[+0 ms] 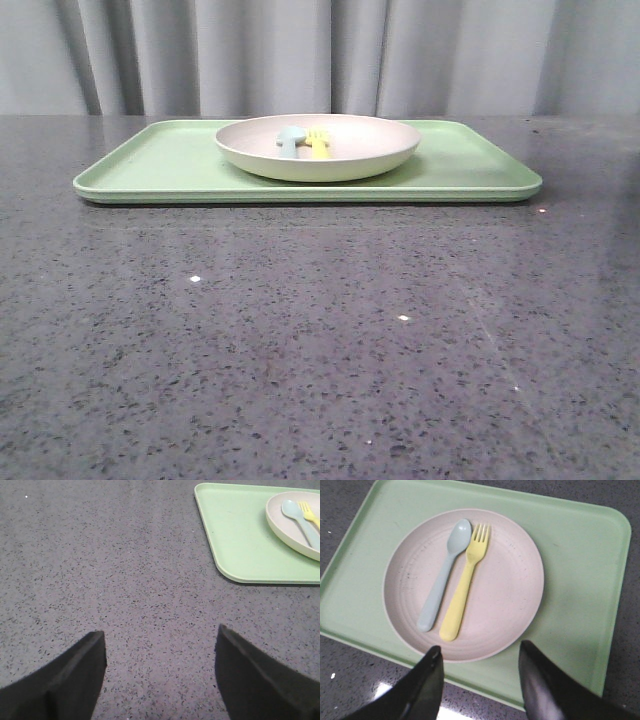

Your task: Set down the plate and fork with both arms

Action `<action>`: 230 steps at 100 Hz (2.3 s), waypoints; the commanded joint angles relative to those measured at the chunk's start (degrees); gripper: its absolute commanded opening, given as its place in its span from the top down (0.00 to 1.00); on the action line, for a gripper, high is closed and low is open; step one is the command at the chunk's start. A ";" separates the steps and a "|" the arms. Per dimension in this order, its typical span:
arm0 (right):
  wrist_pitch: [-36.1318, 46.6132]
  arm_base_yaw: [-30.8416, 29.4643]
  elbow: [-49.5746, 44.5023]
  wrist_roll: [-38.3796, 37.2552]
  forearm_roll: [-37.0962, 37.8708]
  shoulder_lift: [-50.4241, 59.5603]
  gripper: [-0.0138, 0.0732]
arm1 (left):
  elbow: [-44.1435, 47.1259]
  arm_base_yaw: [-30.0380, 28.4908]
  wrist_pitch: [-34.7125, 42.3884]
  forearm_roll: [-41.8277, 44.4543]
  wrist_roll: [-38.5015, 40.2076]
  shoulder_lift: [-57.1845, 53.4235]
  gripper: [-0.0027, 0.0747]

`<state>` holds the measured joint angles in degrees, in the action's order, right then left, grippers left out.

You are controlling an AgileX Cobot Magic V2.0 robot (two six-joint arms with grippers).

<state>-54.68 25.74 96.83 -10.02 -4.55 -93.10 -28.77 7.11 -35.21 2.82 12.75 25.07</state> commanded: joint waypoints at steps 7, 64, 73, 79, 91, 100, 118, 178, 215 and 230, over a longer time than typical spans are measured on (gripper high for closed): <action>-0.85 4.34 9.00 -8.51 10.21 -4.74 0.42 | -1.53 0.01 4.64 -0.43 0.73 0.32 0.37; 0.30 6.76 15.12 -14.75 12.15 -16.95 0.42 | -1.53 0.01 4.64 -0.43 0.73 0.32 0.37; 1.00 6.76 15.12 -15.65 12.15 -17.64 0.42 | -1.53 0.01 4.64 -0.43 0.73 0.32 0.37; 1.25 6.82 15.12 -16.12 12.15 -18.03 0.42 | -1.53 0.01 4.64 -0.43 0.73 0.32 0.37; 1.44 7.30 15.12 -16.17 12.15 -19.10 0.42 | -1.53 0.01 4.64 -0.43 0.73 0.32 0.37; 1.65 7.78 15.12 -16.24 12.15 -20.04 0.42 | -1.53 0.01 4.64 -0.43 0.73 0.32 0.37; 2.19 7.87 15.12 -16.66 12.15 -21.06 0.42 | -1.53 0.01 4.64 -0.43 0.73 0.32 0.37; 3.36 7.87 15.12 -17.34 13.14 -22.10 0.42 | -1.53 0.01 4.64 -0.43 0.73 0.32 0.37; 2.28 7.87 15.12 -17.59 13.14 -24.55 0.42 | -1.53 0.01 4.64 -0.43 0.73 0.32 0.37; 1.43 7.87 15.12 -17.59 13.09 -25.41 0.42 | -1.53 0.01 4.64 -0.43 0.73 0.32 0.37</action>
<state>-54.15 33.70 110.16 -27.37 7.26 -121.22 -28.70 7.11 -35.21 2.82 12.75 25.07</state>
